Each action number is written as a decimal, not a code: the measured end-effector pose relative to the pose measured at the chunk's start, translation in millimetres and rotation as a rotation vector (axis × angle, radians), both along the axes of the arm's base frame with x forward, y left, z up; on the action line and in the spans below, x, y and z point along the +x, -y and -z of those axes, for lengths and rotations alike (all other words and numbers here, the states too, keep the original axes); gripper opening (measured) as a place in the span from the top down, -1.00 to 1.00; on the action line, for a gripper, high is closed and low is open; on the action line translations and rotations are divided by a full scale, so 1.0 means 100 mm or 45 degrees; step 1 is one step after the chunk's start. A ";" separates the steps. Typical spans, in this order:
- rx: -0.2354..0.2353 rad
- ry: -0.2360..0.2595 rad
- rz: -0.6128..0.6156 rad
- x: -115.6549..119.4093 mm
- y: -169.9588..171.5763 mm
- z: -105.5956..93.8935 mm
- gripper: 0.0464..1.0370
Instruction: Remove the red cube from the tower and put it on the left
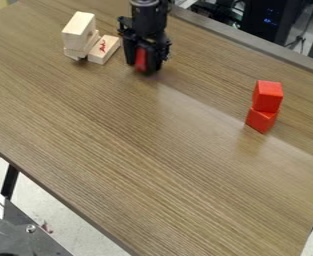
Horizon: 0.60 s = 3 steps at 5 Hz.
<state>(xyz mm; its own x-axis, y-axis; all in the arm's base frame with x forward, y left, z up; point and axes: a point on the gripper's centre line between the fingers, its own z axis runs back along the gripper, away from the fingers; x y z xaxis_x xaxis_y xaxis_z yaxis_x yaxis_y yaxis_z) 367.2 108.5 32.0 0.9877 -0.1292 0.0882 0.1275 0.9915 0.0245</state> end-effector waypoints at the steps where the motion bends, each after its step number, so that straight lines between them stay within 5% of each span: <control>1: 0.037 0.038 0.019 -0.01 -0.03 0.09 -0.10; 2: 0.116 0.139 -0.069 -0.06 -0.09 0.08 -0.20; 3: 0.181 0.171 -0.112 -0.06 -0.12 0.05 -0.79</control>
